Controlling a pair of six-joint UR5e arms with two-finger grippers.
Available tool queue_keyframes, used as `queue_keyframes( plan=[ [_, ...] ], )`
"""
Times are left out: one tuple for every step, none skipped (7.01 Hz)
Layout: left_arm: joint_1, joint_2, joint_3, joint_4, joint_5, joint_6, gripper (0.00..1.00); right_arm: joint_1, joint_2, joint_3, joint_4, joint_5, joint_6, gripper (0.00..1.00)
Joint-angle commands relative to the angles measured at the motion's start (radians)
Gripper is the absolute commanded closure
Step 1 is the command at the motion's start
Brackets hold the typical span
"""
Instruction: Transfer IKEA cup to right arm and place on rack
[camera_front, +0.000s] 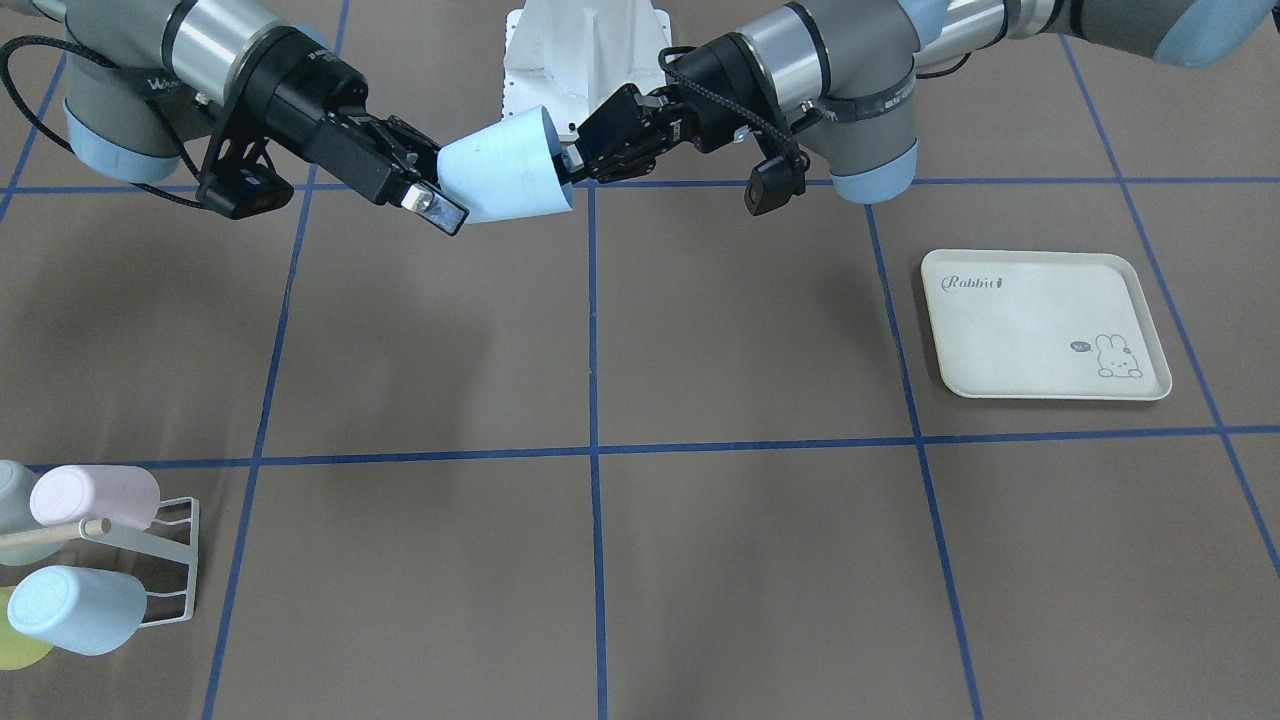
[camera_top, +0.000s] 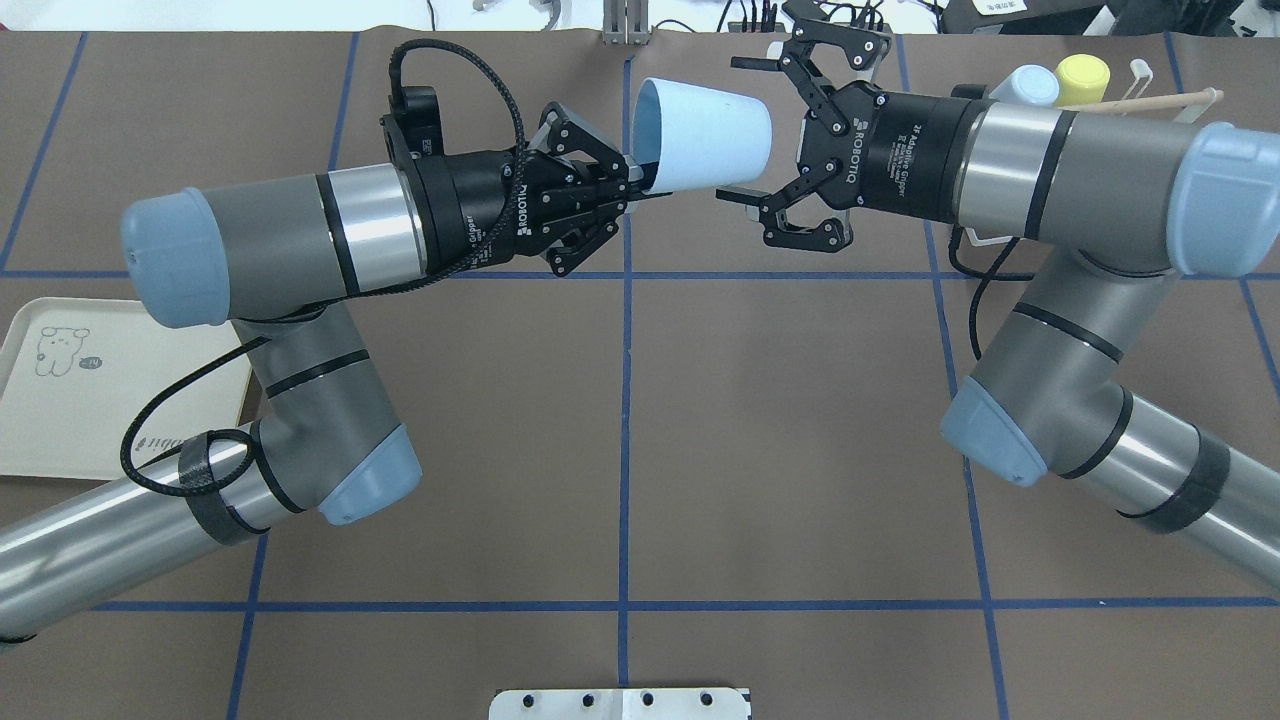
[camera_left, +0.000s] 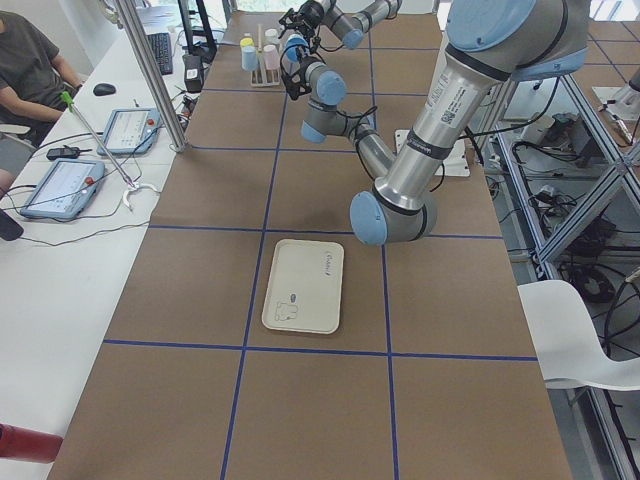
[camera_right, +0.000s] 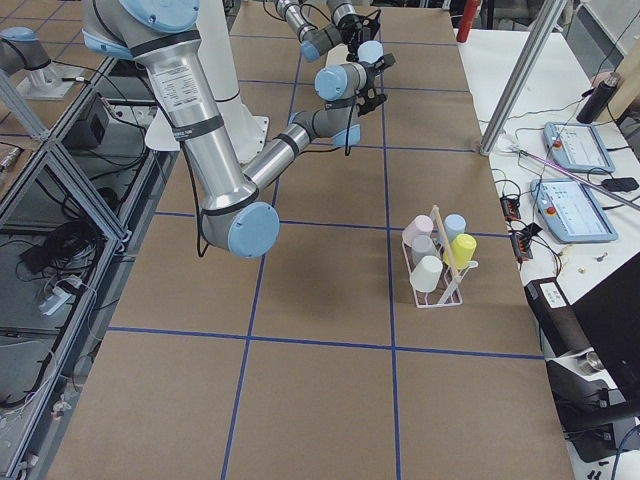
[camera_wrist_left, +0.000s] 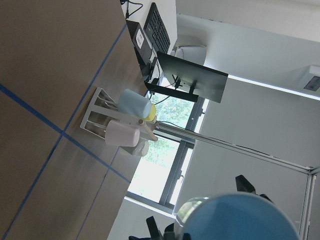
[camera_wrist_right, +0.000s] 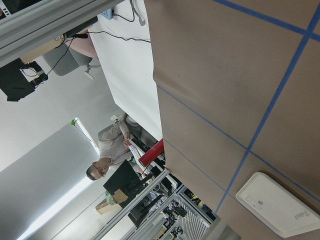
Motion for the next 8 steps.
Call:
queue_keyframes(
  plan=[
    [0.003,-0.008,0.005,0.002,0.002,0.001,1.00,-0.001,-0.006,0.012,0.000,0.000,0.003,0.00],
    [0.004,-0.014,0.012,0.002,0.005,0.001,1.00,-0.001,-0.006,0.013,0.000,0.000,0.004,0.00],
    [0.004,-0.018,0.012,0.004,0.005,0.001,1.00,-0.001,-0.006,0.015,0.000,0.000,0.010,0.00],
    [0.004,-0.018,0.014,0.004,0.005,0.001,1.00,-0.001,-0.007,0.015,0.002,0.000,0.009,0.00],
    [0.003,-0.018,0.014,0.004,0.005,0.001,1.00,-0.001,-0.013,0.010,0.033,-0.001,0.010,0.06],
    [0.004,-0.018,0.014,0.004,0.005,0.001,1.00,-0.002,-0.022,0.005,0.054,-0.001,0.027,0.47],
    [0.003,-0.016,0.014,0.004,0.005,0.001,1.00,-0.004,-0.021,0.008,0.057,-0.001,0.040,0.99],
    [0.003,-0.016,0.015,0.004,0.005,0.001,1.00,-0.004,-0.021,0.008,0.057,-0.001,0.037,1.00]
  ],
)
